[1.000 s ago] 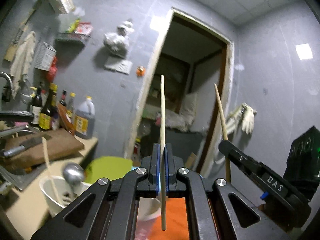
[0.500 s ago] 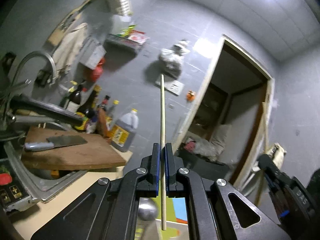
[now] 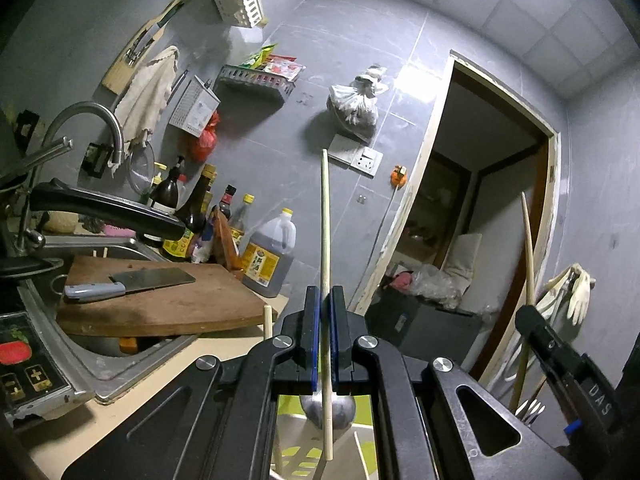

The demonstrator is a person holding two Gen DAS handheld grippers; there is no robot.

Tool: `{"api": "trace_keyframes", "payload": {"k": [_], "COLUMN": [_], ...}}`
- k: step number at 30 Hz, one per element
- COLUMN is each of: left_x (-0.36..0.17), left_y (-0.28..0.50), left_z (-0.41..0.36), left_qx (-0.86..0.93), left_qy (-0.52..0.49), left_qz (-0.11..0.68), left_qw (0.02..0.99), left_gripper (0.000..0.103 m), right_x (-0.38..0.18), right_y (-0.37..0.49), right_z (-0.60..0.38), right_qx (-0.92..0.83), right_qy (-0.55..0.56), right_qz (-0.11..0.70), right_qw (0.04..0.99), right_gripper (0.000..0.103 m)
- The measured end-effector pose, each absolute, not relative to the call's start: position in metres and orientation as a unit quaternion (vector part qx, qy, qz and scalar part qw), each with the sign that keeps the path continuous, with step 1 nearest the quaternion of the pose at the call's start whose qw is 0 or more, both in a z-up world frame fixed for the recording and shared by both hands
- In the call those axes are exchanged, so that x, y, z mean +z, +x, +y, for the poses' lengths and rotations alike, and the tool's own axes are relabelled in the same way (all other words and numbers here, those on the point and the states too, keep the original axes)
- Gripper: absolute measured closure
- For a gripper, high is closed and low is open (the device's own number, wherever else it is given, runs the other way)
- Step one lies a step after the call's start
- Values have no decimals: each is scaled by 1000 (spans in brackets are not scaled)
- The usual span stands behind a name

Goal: Organize utensils
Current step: 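Lower the chopstick into the basket with the left tool while the right tool lowers its chopstick, then open the left tool releasing the chopstick while the right tool releases its chopstick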

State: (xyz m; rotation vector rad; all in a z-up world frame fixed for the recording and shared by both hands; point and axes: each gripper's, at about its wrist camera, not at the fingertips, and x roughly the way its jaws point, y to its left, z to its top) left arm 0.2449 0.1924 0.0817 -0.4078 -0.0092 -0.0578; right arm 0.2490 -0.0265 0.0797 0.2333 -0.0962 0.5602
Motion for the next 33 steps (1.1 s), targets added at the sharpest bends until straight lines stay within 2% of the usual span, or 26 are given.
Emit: {"api": "trace_keyframes", "payload": {"k": [33], "left_x": [59], "left_y": [239], "left_z": [167], "left_qx": [-43], "left_qy": [-147], "left_qz": [25], "left_qw": [988], "left_gripper": [100], "right_x": [65], "right_y": [248], "right_z": [-25], "right_qx": [269], "right_qy": [97], "right_qz": [-32], "right_qw": [958], "right_gripper": [96]}}
